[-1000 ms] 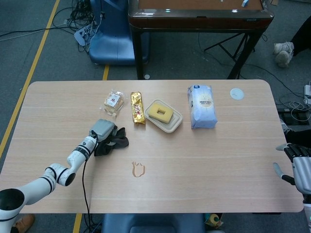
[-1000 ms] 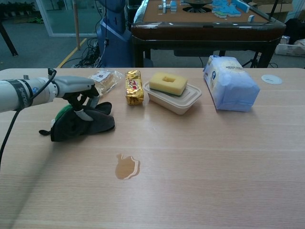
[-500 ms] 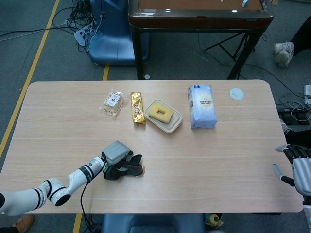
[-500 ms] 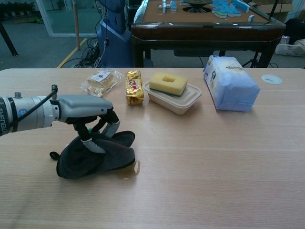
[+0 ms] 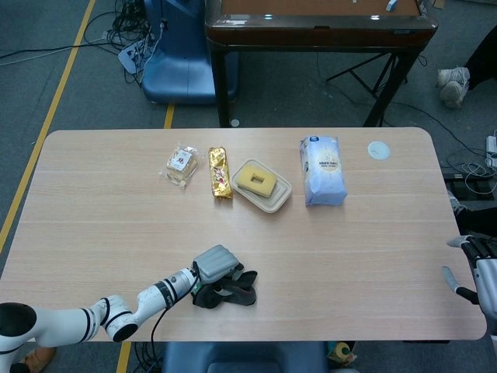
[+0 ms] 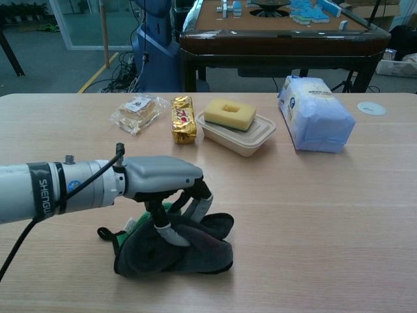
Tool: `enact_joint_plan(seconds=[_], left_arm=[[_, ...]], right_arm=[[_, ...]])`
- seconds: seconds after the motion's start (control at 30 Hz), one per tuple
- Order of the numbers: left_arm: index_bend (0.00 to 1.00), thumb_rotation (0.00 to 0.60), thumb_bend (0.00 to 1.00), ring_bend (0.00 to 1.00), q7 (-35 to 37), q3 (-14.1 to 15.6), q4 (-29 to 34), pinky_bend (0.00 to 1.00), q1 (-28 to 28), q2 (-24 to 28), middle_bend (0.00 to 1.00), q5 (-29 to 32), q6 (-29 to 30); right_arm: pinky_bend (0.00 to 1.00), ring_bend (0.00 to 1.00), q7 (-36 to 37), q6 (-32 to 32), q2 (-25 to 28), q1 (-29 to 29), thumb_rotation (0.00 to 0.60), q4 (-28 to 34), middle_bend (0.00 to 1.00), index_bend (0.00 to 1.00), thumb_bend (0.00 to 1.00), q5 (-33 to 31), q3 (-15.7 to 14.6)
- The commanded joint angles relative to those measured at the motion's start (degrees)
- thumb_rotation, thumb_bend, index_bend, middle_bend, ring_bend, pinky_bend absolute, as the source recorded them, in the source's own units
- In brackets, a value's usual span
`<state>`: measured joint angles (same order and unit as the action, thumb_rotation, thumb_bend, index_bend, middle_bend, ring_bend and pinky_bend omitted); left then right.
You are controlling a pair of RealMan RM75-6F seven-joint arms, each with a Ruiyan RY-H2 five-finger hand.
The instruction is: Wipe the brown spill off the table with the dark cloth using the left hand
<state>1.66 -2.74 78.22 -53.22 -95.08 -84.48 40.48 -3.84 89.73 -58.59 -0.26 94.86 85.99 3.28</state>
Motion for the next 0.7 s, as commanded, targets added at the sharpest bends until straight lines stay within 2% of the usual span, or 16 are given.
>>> enact_joint_plan(seconds=[0.03,0.37,0.7], left_arm=[[0.56,0.600,0.19,0.62,-3.9,-0.9,-2.1,0.89,-0.9,-2.6,0.62,1.0,0.0],[0.56,0.600,0.19,0.62,-14.3,-0.6,-9.3,0.89,-0.8,-5.9,0.62,4.4,0.2],[0.56,0.600,0.19,0.62,-19.1,0.6,-11.3,0.89,0.4,-1.5,0.62,6.3,0.4]], right_arm=[[0.33,0.28,0.3,0.2,0.1,-0.2,0.600,-0.2,0.34,0.35,0.39,0.0,-0.1],[0.33,0.28,1.8,1.0,0.1,-0.9,0.600,-1.1,0.34,0.35,0.39,-0.1,0.1],[0.33,0.28,2.1,0.4,0.2,-0.3,0.600,-1.2,0.34,0.35,0.39,0.8,0.2]])
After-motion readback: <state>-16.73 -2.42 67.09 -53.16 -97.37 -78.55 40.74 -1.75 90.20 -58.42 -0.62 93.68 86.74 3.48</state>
